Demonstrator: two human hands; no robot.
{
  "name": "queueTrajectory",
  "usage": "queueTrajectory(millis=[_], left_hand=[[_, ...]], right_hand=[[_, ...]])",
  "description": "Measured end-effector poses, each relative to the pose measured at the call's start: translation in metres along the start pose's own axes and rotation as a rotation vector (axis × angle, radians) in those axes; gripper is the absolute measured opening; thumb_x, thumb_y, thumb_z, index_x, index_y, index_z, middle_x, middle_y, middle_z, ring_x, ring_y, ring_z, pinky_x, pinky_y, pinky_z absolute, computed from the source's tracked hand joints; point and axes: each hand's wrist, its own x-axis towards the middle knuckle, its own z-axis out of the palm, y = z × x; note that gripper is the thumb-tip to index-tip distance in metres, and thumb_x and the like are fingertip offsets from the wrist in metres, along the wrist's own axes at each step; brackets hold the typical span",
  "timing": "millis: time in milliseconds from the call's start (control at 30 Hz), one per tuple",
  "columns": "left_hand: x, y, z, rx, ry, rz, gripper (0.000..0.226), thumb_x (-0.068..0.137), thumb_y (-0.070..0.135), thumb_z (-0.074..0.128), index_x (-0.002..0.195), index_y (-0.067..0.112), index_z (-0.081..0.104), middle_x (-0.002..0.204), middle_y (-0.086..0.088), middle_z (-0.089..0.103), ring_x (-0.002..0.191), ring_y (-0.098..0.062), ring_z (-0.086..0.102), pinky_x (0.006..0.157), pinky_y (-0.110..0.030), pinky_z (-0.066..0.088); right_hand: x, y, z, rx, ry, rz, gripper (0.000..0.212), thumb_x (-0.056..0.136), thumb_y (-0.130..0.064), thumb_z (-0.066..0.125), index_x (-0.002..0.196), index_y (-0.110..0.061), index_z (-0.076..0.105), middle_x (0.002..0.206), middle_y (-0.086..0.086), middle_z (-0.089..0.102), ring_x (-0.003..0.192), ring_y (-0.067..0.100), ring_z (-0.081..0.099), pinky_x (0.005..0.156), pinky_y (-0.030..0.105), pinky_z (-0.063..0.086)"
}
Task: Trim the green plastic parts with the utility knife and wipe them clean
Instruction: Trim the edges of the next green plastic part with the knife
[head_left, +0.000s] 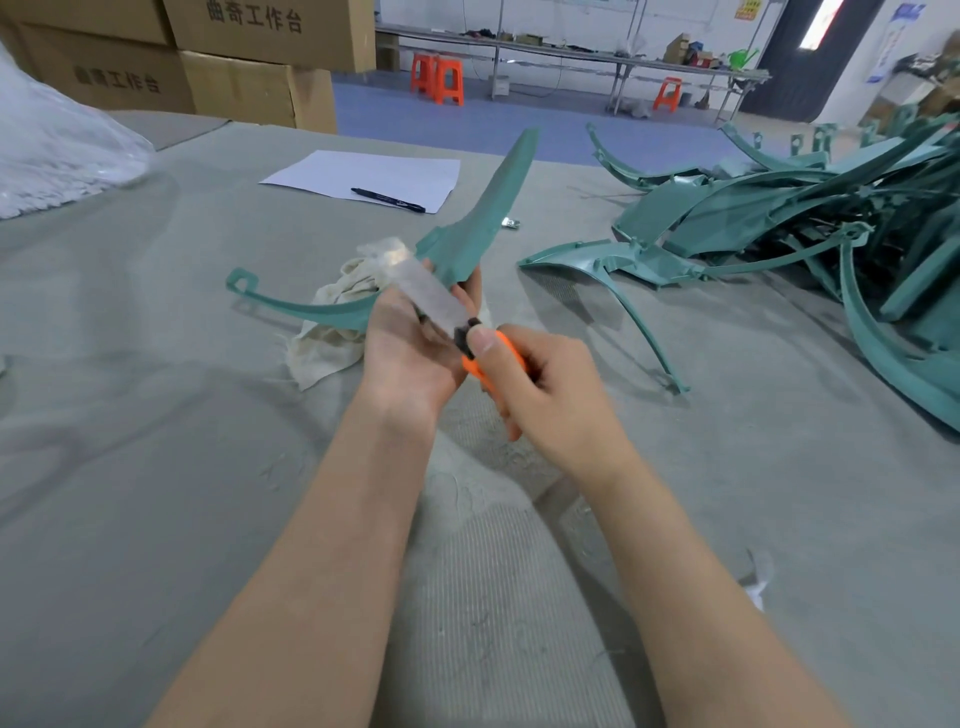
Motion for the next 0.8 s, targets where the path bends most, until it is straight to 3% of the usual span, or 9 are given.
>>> queueTrajectory(millis=[100, 133, 200, 267, 367, 567, 633, 700, 800], left_hand=[[0.003, 0.000, 0.001, 0.041, 0.086, 0.050, 0.014, 0.091, 0.001, 0.046, 0.098, 0.004, 0.057, 0.096, -0.007, 0.058, 0.080, -0.012, 0.057, 0.068, -0.017, 0.051], [0.004, 0.000, 0.001, 0.023, 0.104, 0.047, 0.012, 0.094, 0.004, 0.046, 0.096, 0.002, 0.058, 0.088, -0.008, 0.060, 0.073, -0.013, 0.060, 0.066, -0.017, 0.051], [0.004, 0.000, -0.001, -0.034, 0.095, 0.017, 0.018, 0.097, 0.008, 0.046, 0.090, -0.001, 0.060, 0.079, -0.011, 0.064, 0.057, -0.019, 0.065, 0.048, -0.013, 0.050], [0.003, 0.000, -0.003, -0.048, 0.060, 0.004, 0.017, 0.098, 0.009, 0.046, 0.097, 0.000, 0.061, 0.089, -0.012, 0.065, 0.060, -0.021, 0.068, 0.043, -0.013, 0.048], [0.002, -0.001, -0.002, -0.058, 0.030, -0.016, 0.017, 0.097, 0.008, 0.046, 0.102, 0.000, 0.061, 0.093, -0.011, 0.066, 0.060, -0.021, 0.069, 0.043, -0.012, 0.048], [-0.003, -0.005, 0.001, -0.125, 0.008, -0.084, 0.026, 0.090, 0.005, 0.048, 0.076, -0.008, 0.066, 0.070, -0.016, 0.068, 0.054, -0.023, 0.068, 0.040, -0.014, 0.048], [-0.004, -0.009, 0.003, -0.135, 0.007, -0.084, 0.025, 0.084, 0.002, 0.049, 0.070, -0.009, 0.066, 0.070, -0.016, 0.067, 0.055, -0.021, 0.067, 0.047, -0.013, 0.051], [-0.002, -0.014, 0.004, -0.107, 0.037, -0.041, 0.031, 0.091, 0.005, 0.045, 0.072, -0.006, 0.067, 0.077, -0.013, 0.067, 0.060, -0.016, 0.066, 0.059, -0.014, 0.052], [-0.001, -0.015, 0.003, -0.115, 0.037, -0.038, 0.042, 0.097, 0.009, 0.039, 0.073, -0.006, 0.070, 0.075, -0.016, 0.070, 0.054, -0.021, 0.067, 0.046, -0.021, 0.054]], right_hand=[[0.003, 0.001, -0.004, 0.027, 0.107, 0.043, 0.064, 0.084, -0.063, 0.044, 0.064, -0.002, 0.049, 0.054, 0.020, 0.044, 0.049, 0.037, 0.045, 0.048, 0.052, 0.042], [0.004, 0.002, -0.005, 0.047, 0.142, 0.074, 0.066, 0.083, -0.064, 0.043, 0.065, -0.002, 0.052, 0.053, 0.018, 0.044, 0.046, 0.033, 0.044, 0.046, 0.050, 0.043], [0.005, 0.007, -0.009, 0.074, 0.210, 0.117, 0.059, 0.084, -0.065, 0.042, 0.062, -0.011, 0.054, 0.051, 0.008, 0.045, 0.041, 0.018, 0.045, 0.046, 0.045, 0.046], [0.007, 0.009, -0.011, 0.074, 0.254, 0.133, 0.061, 0.087, -0.062, 0.041, 0.064, -0.006, 0.050, 0.055, 0.014, 0.045, 0.041, 0.013, 0.046, 0.046, 0.048, 0.047], [0.008, 0.011, -0.011, 0.075, 0.282, 0.137, 0.062, 0.089, -0.058, 0.042, 0.066, -0.001, 0.047, 0.057, 0.016, 0.046, 0.041, 0.014, 0.046, 0.046, 0.047, 0.048], [0.006, 0.010, -0.004, 0.054, 0.264, 0.107, 0.060, 0.084, -0.065, 0.038, 0.061, -0.010, 0.045, 0.049, 0.005, 0.047, 0.038, 0.012, 0.049, 0.045, 0.033, 0.042], [0.005, 0.009, -0.002, 0.080, 0.265, 0.092, 0.062, 0.083, -0.065, 0.039, 0.062, -0.007, 0.046, 0.049, 0.006, 0.046, 0.038, 0.014, 0.048, 0.043, 0.033, 0.042], [0.003, 0.006, 0.000, 0.052, 0.243, 0.051, 0.064, 0.083, -0.065, 0.039, 0.062, -0.005, 0.046, 0.051, 0.016, 0.048, 0.042, 0.020, 0.047, 0.044, 0.035, 0.041], [0.001, 0.002, 0.003, -0.034, 0.199, 0.011, 0.065, 0.084, -0.064, 0.038, 0.061, -0.004, 0.046, 0.052, 0.019, 0.050, 0.050, 0.032, 0.048, 0.050, 0.043, 0.041]])
